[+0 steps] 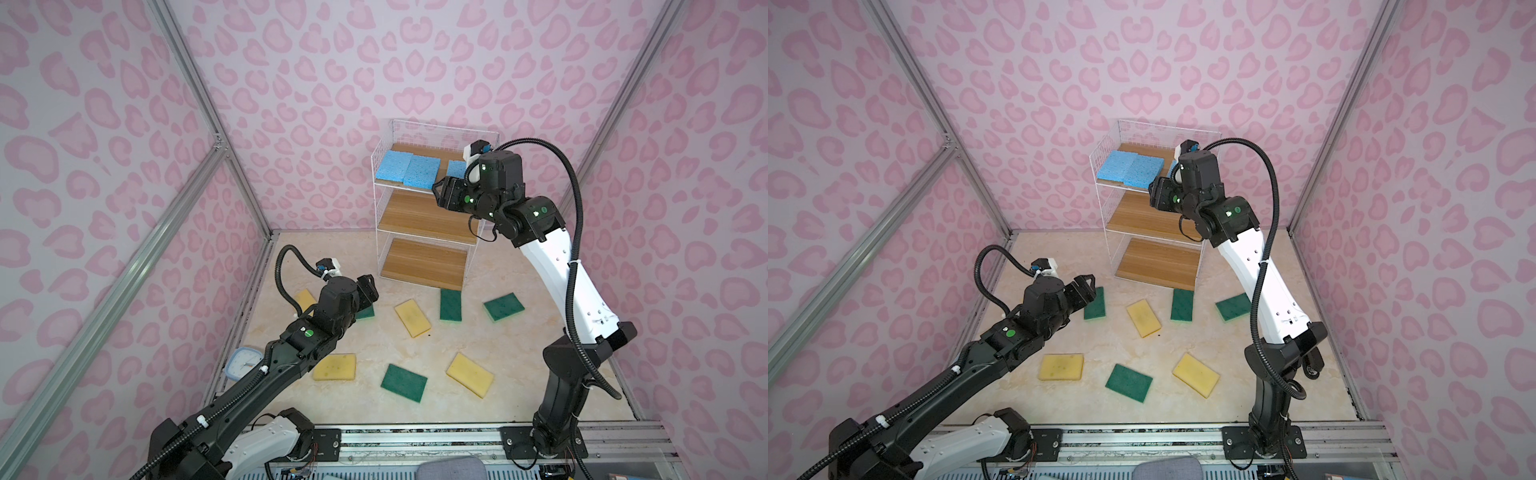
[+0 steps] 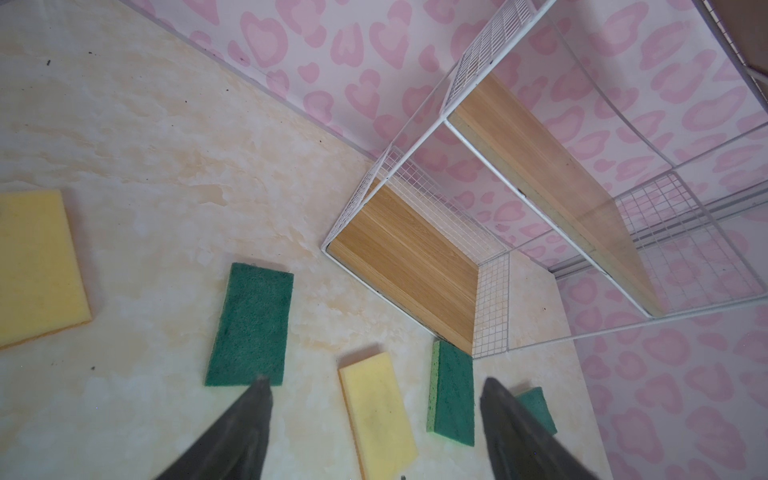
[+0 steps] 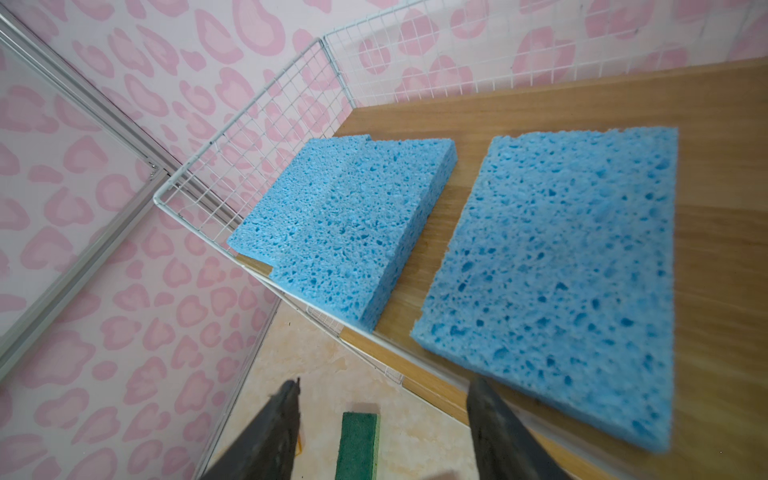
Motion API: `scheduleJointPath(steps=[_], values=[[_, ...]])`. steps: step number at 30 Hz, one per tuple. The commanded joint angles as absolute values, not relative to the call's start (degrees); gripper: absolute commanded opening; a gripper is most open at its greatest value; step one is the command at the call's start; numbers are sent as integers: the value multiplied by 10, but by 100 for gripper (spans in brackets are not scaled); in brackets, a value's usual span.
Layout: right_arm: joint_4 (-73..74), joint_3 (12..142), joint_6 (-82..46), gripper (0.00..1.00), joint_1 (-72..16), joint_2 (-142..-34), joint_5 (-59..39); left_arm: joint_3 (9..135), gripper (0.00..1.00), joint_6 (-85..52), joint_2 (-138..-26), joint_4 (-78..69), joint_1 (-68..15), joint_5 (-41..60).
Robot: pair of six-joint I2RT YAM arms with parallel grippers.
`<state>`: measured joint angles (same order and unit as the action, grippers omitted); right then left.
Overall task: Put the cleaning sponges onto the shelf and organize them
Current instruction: 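Move the right gripper over the three blue sponges on the top shelf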
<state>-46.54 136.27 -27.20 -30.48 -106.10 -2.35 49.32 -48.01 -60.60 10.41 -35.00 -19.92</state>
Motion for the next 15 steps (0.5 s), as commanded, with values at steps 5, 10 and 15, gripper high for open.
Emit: scheduleJointPath(steps=[5,10,15], values=[[-458,1359,-228,62,-326,-1031,42,508,80,-467,-610,102,-350,-203],[-477,1364,-218,58,-328,-1035,121,514,80,-462,-612,103,-350,-201],[-481,1375,-214,62,-325,-1051,172,515,80,-460,-608,106,-350,-200]])
